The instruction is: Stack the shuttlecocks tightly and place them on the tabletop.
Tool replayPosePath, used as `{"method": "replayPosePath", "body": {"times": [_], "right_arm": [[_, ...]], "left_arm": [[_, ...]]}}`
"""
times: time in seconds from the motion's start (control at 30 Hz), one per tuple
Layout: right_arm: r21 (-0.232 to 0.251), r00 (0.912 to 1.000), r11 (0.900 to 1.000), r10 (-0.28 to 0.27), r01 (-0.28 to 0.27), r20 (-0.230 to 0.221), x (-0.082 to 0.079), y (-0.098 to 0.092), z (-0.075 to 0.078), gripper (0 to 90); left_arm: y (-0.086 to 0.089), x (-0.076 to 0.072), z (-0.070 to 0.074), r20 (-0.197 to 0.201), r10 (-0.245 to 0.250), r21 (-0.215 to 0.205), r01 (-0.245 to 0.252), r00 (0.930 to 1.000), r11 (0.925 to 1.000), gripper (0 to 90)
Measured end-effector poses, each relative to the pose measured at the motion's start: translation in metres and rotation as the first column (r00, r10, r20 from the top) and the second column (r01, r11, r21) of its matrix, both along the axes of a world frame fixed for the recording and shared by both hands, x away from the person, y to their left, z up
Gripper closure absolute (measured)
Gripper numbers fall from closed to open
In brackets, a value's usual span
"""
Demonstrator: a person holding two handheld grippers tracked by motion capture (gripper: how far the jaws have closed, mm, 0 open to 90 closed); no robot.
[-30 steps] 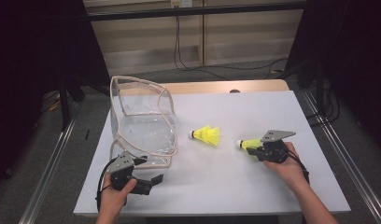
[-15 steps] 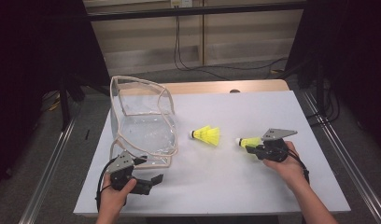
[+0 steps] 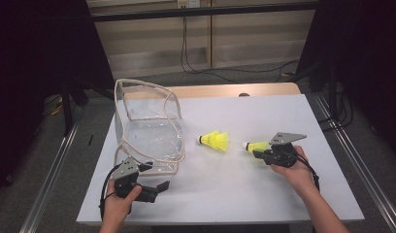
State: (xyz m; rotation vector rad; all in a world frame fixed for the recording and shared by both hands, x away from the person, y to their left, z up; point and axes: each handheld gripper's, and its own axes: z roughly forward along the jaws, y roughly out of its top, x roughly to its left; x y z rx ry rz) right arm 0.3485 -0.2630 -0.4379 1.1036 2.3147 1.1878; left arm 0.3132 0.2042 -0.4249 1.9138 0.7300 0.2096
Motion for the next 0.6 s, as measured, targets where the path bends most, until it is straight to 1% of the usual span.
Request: {"method": "replayPosePath", "body": {"times": [0.33, 0.53, 0.6], "right_arm": [[-0.004, 0.9999, 1.0, 0.013, -0.013, 0.007, 0.0036, 0.0054, 0.002, 88.7], [-0.02, 0.9998, 1.0, 0.017, -0.016, 0.014, 0.0049, 0.0077, 0.0021, 88.6], [-0.015, 0.9997, 1.0, 0.019, -0.018, 0.014, 0.0055, 0.0089, 0.003, 88.6]], "left_arm": [[0.0004, 0.0001, 0.0002, 0.0, 0.0, 0.001, 0.0, 1.0, 1.0, 3.6], [0.0005, 0.0001, 0.0004, 0.0, 0.001, 0.002, -0.001, 1.0, 1.0, 3.6], [0.0003, 0.0001, 0.0004, 0.0, 0.001, 0.002, -0.001, 1.0, 1.0, 3.6]]}}
